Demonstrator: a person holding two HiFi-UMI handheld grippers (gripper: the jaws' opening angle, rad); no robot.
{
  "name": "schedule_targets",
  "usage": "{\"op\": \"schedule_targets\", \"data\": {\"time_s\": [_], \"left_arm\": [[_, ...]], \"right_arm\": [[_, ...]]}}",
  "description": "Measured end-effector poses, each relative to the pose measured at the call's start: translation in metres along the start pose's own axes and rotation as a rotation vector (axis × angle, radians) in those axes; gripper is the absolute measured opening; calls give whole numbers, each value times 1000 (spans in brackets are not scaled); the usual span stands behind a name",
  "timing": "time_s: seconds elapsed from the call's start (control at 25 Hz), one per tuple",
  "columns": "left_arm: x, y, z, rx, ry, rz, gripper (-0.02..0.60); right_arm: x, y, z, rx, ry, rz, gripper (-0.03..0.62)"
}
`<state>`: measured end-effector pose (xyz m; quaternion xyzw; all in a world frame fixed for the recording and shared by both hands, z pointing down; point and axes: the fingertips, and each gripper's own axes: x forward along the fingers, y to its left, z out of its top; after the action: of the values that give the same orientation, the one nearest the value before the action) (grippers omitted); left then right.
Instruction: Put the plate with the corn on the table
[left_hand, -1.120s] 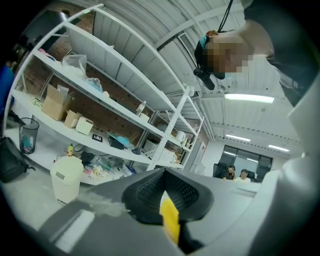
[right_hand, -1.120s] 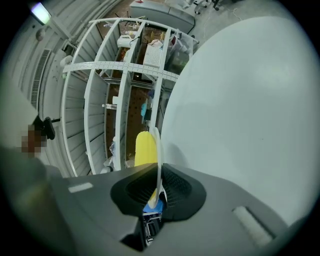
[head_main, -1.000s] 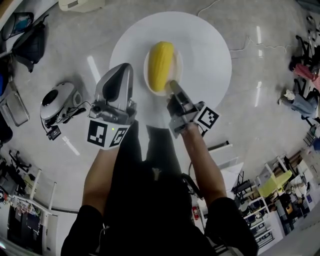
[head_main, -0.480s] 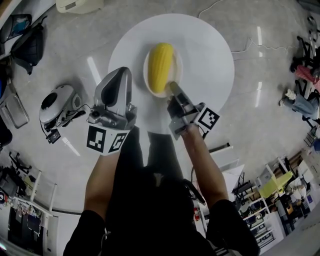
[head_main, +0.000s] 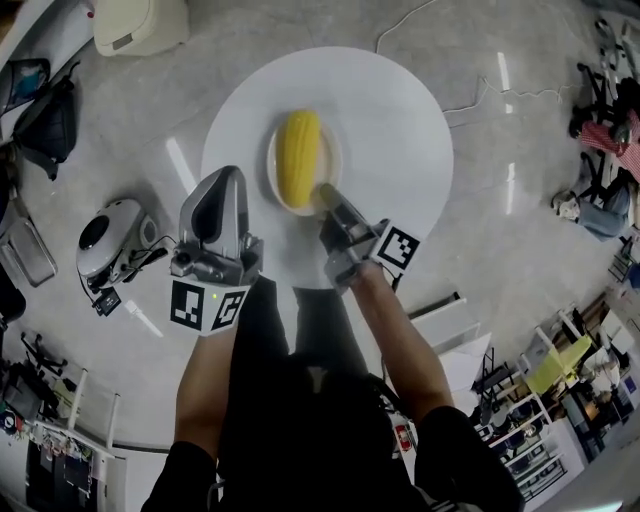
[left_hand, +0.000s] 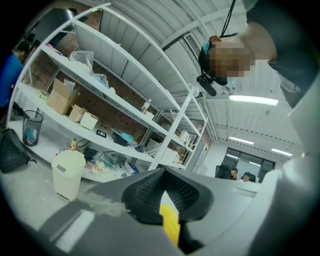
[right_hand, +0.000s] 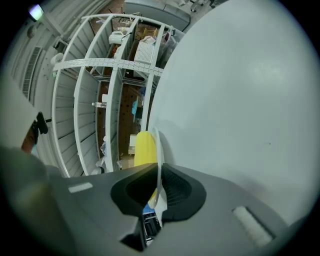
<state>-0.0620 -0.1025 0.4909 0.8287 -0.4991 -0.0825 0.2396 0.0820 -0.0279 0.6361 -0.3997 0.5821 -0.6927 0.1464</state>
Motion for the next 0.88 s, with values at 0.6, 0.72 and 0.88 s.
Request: {"op": "schedule_targets", "data": {"time_s": [0.6,0.72,0.88], "left_arm": [[-3,-2,1,-9,-1,-11,3],[-4,-1,0,-10,6,-11,3],[-5,-2,1,-12,6,-15,3]], "right_arm": [[10,1,8,-76,6,-53,35],[14,2,9,-91,-1,-54,38],[5,-12,6,-41,-9,-182,38]]}}
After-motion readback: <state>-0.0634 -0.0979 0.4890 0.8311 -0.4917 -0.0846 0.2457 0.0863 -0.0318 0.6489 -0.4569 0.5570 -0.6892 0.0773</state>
